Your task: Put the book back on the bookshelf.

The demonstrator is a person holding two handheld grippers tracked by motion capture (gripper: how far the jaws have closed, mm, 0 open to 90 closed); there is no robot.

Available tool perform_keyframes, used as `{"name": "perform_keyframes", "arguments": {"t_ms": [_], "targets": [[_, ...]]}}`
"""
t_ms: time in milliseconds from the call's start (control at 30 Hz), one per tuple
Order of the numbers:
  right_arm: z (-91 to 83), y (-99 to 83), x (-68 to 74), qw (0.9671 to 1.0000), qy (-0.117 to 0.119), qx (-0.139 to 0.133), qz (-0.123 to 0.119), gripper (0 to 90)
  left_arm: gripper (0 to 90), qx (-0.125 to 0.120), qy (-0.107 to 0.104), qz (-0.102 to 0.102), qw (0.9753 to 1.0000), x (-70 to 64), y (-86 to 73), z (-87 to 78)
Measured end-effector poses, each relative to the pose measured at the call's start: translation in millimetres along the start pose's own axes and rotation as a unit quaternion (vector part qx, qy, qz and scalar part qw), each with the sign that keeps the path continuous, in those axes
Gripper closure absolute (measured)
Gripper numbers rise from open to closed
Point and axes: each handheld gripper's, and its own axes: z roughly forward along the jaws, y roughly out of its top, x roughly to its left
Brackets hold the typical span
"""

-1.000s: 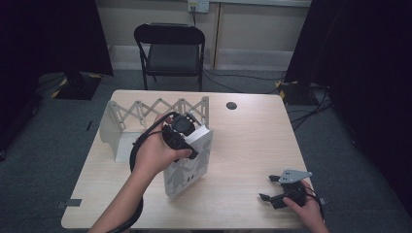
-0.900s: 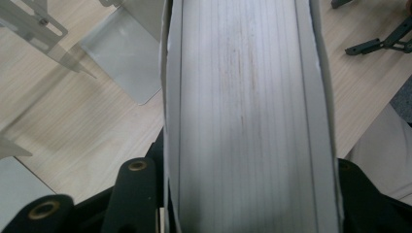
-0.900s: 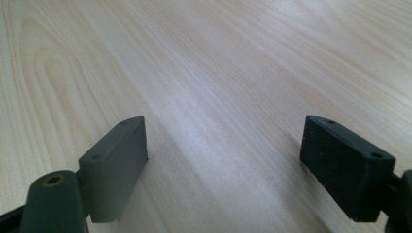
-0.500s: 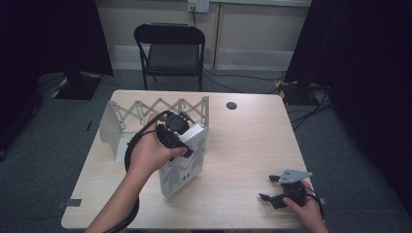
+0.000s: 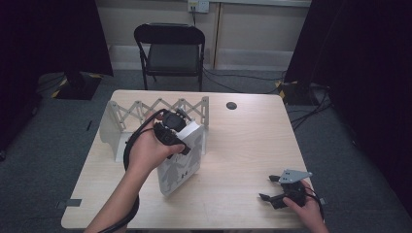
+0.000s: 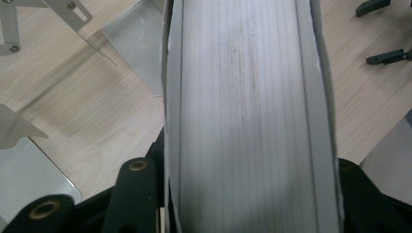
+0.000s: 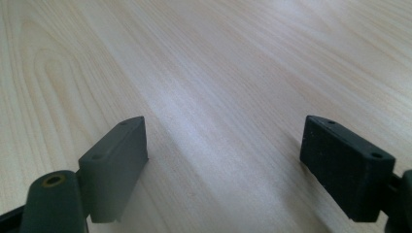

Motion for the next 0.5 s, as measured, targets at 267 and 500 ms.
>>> {"name": "perform_keyframes", "arguments": {"t_ms": [267,500], "targets": [[-0.1,0.0,0.2,1.0,-0.001,0.0,0.001,16.9,52.9,0.003,0.005,-0.014,0.9999,4.1,1.2,2.8],[-0.1,0.0,0.2,1.0,-0.001,0.0,0.001,16.9,52.9,0.007,0.011,-0.029,0.9995,8.5,2.8,6.0]]}}
